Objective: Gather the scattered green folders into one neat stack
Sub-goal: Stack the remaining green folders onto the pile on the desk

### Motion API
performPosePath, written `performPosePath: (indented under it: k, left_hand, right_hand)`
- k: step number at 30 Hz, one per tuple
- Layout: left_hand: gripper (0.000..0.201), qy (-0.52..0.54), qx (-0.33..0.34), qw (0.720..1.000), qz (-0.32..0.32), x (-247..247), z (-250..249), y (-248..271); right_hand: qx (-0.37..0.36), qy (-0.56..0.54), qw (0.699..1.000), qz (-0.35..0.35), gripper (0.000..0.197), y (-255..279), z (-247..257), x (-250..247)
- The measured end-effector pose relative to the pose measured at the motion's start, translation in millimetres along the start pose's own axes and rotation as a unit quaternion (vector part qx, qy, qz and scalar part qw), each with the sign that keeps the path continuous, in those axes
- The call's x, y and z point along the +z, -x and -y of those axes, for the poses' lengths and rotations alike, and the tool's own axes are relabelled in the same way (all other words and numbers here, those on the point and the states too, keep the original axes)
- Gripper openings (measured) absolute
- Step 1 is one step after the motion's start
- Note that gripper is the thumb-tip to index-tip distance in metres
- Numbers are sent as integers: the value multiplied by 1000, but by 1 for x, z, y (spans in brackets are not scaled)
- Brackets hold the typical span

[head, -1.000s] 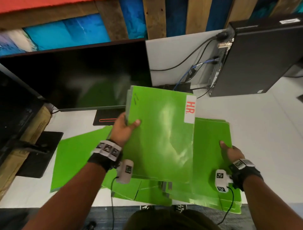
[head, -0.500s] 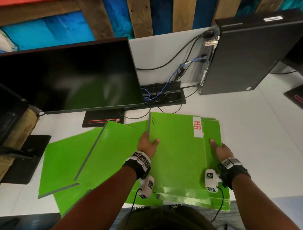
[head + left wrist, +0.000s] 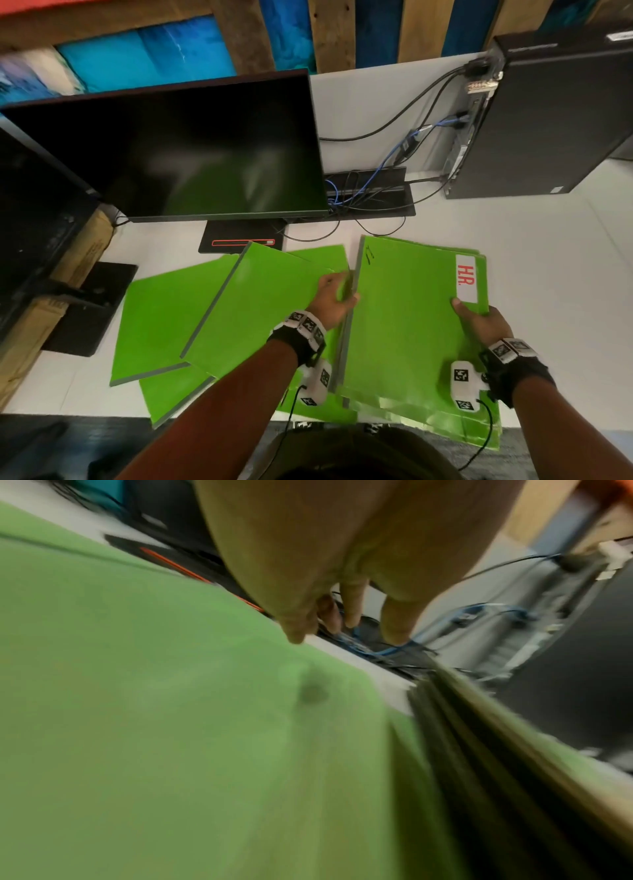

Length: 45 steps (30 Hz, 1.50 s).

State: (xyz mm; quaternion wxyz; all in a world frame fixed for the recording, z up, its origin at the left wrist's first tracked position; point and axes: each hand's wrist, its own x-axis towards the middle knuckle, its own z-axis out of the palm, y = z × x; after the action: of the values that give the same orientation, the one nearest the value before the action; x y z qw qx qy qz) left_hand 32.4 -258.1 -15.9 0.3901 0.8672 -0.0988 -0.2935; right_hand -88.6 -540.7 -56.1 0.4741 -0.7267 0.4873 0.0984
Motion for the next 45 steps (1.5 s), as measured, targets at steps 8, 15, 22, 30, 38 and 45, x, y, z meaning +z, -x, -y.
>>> performPosePath:
  k: [8, 15, 22, 30, 38, 45]
  left_hand:
    - [91, -175, -232, 930, -227, -127, 135, 34]
    - [113, -210, -259, 927, -170, -132, 192, 85]
    - [108, -112, -270, 941, -172, -145, 184, 84]
    - [100, 127, -329, 905, -239, -152, 251, 75]
    - [82, 198, -262, 921, -208, -107, 217, 52]
    - [67, 129, -257, 936, -202, -110, 163, 55]
  right_hand:
    - [7, -2, 1000, -8, 60, 4, 1, -1]
    - [12, -5, 1000, -15, 59, 9, 6, 0]
    - [28, 2, 999, -25, 66, 14, 10, 0]
    - [22, 8, 999, -31, 62, 22, 17, -1]
    - [29, 9, 999, -31, 64, 27, 20, -3]
    - [26, 10, 999, -27, 65, 26, 20, -3]
